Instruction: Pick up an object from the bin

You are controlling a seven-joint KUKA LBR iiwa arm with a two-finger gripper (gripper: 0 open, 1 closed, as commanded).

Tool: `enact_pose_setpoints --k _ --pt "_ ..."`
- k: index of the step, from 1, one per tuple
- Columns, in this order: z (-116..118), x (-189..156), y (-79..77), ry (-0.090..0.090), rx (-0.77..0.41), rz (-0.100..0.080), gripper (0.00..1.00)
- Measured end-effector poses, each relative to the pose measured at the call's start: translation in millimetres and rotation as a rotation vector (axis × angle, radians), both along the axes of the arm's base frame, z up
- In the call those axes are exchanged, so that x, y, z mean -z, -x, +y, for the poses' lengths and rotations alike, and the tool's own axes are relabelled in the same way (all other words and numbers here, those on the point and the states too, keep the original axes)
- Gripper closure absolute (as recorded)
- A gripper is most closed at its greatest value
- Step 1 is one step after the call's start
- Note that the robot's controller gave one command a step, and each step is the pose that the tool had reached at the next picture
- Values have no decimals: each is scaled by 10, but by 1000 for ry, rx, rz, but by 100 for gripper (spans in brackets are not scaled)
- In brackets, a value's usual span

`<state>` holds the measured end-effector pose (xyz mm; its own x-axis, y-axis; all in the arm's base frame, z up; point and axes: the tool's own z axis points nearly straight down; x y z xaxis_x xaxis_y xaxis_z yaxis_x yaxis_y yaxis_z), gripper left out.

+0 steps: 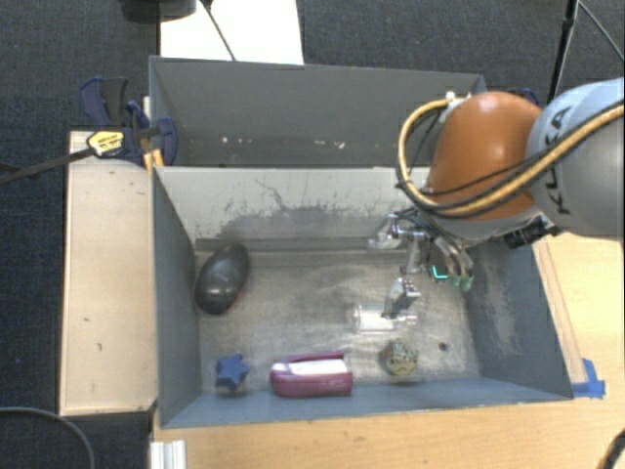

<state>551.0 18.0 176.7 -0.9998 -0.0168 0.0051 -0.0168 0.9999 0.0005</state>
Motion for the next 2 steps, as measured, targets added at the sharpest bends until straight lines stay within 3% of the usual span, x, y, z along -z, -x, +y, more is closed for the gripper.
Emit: enact_pose_setpoints --k 1,2 --pt "50 568 551 -3 -551 -3 0" --pt "-82 997 362 -3 -917 -6 0"
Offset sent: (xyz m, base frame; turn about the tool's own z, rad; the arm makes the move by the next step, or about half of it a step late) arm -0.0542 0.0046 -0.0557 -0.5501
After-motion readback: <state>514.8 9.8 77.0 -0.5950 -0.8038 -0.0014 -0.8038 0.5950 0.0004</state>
